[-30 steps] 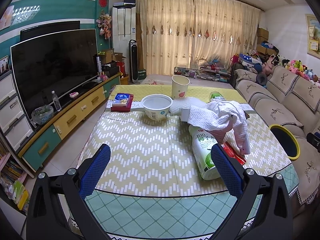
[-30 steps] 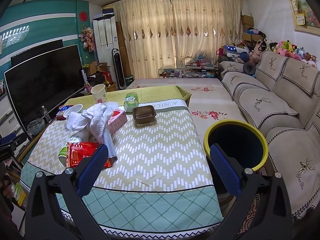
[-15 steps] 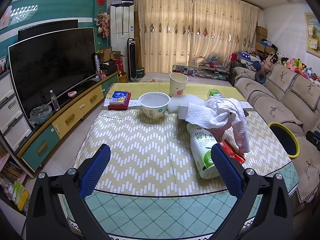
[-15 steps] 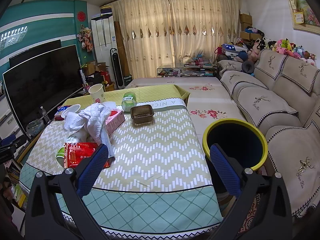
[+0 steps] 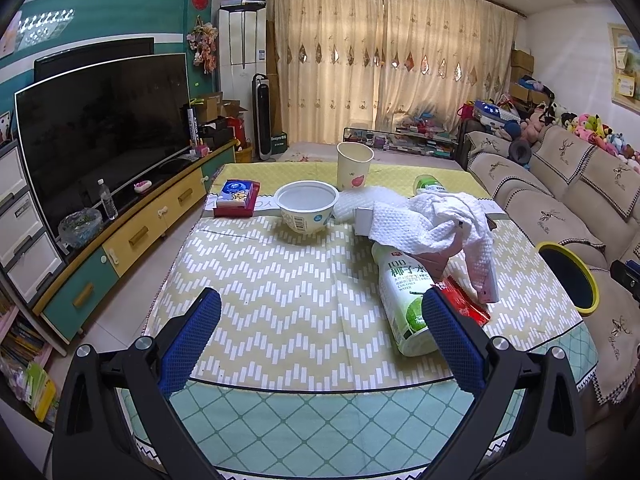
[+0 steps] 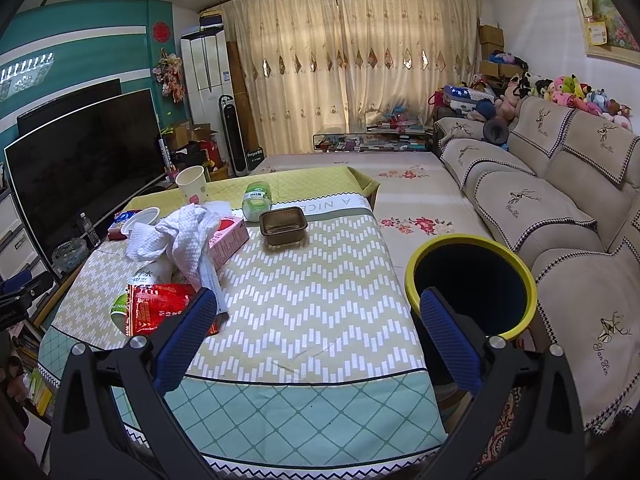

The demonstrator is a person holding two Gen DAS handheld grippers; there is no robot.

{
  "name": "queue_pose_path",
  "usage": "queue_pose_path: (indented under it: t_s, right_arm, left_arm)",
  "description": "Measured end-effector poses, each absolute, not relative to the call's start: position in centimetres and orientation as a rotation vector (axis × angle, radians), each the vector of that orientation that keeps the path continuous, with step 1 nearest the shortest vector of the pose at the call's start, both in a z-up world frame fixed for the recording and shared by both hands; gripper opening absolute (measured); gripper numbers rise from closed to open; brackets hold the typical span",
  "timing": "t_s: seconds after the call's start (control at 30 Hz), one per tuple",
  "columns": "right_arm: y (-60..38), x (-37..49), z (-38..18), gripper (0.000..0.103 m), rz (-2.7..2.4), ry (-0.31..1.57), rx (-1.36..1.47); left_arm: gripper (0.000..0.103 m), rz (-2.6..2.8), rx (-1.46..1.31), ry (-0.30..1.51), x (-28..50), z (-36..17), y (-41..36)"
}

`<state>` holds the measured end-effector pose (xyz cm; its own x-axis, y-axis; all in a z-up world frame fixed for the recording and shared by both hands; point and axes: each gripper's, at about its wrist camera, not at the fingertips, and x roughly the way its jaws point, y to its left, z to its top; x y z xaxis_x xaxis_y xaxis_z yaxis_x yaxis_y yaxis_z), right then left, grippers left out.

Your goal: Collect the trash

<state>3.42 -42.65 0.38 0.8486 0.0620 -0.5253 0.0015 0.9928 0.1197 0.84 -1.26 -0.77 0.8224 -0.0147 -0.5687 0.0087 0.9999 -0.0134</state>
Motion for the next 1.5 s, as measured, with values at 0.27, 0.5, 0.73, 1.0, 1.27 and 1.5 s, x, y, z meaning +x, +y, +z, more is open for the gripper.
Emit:
queue_pose_path:
  t_s: [0.27,0.5,0.73,1.0,1.27,1.5]
  right_arm:
    - [-42.6,3.5,0.3,0.097,0.028,0.555,0.12]
    - [-42.7,3.5,0.3,0.097,0.028,0.555,0.121]
    - [-42.7,3.6,0.3,0.097,0.029,0.557,0.122]
    - [-42.8,3.8,0.1,0.097,0.022,0.566,0.129]
    - [-42.6,4.9,-0.6,0.097,0.033,0.6,0.161]
    - [-41.2,7.3,-1.6,0.097,0.089,0.631,0.158]
  left_arm:
    - [0.099,-0.011,-0.01,0.609,0.9,-0.8,-1.3]
    - [0.099,-0.011,-0.014,0.617,1.0,-1.0,-1.2]
    - [0.099,-0.008,-0.014,0.617,1.1,-1.1,-1.1]
    - [0.099,-0.013,-0.011,0.625,1.5,-1.3,-1.2]
    - [0.099,-0.001,-0.014,0.602,4.0,-0.9,-1.0]
    - [0.099,0.037,-0.02,0.557,7.9,-0.1,0.1]
